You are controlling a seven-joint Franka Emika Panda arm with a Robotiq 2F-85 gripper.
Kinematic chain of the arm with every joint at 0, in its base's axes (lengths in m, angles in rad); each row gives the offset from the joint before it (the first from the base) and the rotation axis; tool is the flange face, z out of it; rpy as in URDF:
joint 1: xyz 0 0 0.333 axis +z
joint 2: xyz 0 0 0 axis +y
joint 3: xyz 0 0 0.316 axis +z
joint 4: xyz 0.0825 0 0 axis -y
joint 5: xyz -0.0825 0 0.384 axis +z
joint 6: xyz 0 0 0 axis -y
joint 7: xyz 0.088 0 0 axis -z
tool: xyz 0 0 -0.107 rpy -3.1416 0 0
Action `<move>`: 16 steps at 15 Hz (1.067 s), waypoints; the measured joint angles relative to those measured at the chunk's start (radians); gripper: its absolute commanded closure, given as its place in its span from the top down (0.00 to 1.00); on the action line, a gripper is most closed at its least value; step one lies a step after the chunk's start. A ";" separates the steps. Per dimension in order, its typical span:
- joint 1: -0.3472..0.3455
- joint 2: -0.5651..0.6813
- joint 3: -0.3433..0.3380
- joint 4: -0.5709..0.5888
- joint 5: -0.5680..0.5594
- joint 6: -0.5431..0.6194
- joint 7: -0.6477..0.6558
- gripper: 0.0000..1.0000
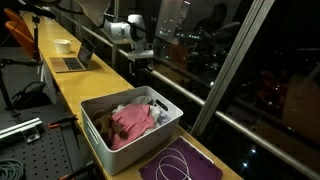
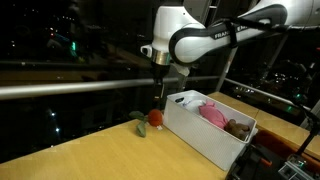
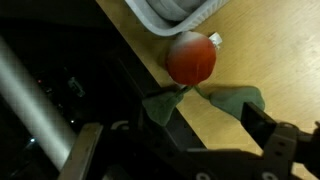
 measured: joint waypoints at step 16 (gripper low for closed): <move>0.015 0.186 -0.052 0.075 -0.001 0.002 -0.053 1.00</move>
